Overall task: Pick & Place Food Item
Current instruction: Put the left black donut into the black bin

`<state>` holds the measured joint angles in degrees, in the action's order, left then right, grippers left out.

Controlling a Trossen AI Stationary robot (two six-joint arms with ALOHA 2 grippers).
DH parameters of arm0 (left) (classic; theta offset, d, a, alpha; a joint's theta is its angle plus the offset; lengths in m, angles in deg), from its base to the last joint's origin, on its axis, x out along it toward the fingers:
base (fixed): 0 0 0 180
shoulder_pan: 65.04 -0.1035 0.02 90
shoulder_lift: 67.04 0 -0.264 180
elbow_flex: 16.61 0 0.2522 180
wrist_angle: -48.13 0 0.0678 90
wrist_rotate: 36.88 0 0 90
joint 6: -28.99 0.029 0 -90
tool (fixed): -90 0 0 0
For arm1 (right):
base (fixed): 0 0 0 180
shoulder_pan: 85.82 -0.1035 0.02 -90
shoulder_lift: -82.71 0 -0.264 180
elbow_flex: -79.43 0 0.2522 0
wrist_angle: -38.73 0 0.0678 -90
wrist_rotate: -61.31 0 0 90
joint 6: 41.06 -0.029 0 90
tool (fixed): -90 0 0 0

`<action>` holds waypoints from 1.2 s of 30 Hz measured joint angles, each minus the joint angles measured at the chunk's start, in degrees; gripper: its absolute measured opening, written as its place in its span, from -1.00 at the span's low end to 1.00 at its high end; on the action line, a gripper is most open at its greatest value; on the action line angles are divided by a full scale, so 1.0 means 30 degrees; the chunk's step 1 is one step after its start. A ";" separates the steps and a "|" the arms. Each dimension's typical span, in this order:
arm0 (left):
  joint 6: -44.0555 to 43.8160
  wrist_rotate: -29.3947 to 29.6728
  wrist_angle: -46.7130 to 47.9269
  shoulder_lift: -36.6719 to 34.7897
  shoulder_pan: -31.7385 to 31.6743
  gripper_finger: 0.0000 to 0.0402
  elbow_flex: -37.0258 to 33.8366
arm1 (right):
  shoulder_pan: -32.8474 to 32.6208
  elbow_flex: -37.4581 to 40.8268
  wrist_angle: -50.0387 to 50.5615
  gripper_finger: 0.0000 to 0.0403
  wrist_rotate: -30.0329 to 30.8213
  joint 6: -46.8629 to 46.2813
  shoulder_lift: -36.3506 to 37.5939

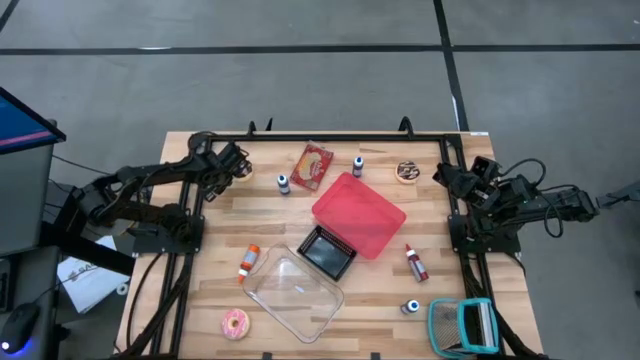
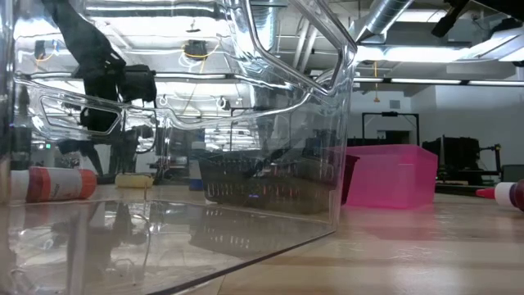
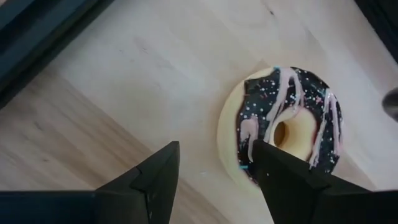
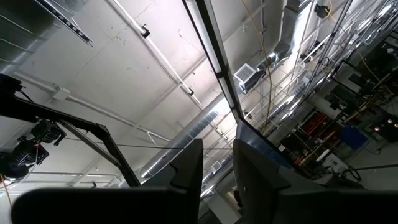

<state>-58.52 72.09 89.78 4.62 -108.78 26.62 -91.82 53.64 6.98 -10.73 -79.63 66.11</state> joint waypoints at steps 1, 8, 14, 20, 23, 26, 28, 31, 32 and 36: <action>0.0000 0.0025 -0.0285 0.0000 0.0000 -0.04 -0.0086 | -0.0003 0.0000 0.0000 -0.59 -0.0003 0.0000 0.0000; 0.0070 -0.0441 -0.0852 0.0000 0.0288 -0.05 -0.0132 | -0.0003 0.0000 0.0000 -0.59 -0.0038 -0.0153 0.0000; -0.0076 -0.0492 -0.1351 0.0000 0.0819 0.02 -0.0132 | 0.0004 0.0000 0.0000 -0.59 -0.0039 -0.0153 0.0000; -0.0540 -0.0568 -0.1963 -0.0051 0.1017 0.09 -0.0132 | 0.0002 0.0000 -0.0007 -0.59 -0.0037 -0.0160 0.0000; -0.1381 -0.0163 -0.2048 -0.0020 0.1100 0.11 -0.0132 | -0.0002 0.0000 -0.0007 -0.59 -0.0033 -0.0160 0.0000; -0.1602 0.0094 -0.2065 0.0127 0.1056 0.10 -0.0132 | 0.0001 0.0000 -0.0007 -0.59 -0.0032 -0.0160 0.0000; -0.1636 0.0222 -0.2115 0.0296 0.1056 0.09 -0.0132 | -0.0003 0.0000 -0.0007 -0.59 -0.0032 -0.0160 0.0000; -0.1641 0.0215 -0.2467 0.0746 0.1056 0.07 -0.0132 | -0.0003 0.0000 -0.0007 -0.59 -0.0032 -0.0160 0.0000; -0.1647 0.0215 -0.2644 0.0896 0.1056 0.07 -0.0132 | 0.0004 0.0000 -0.0007 -0.59 -0.0032 -0.0160 0.0000; -0.2189 0.0314 -0.3290 0.1487 0.1064 0.07 -0.0132 | 0.0004 0.0000 -0.0012 -0.59 -0.0032 -0.0172 0.0000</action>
<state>-65.08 73.03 79.91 9.08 -105.59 26.23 -91.80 53.64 6.94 -10.83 -80.14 66.11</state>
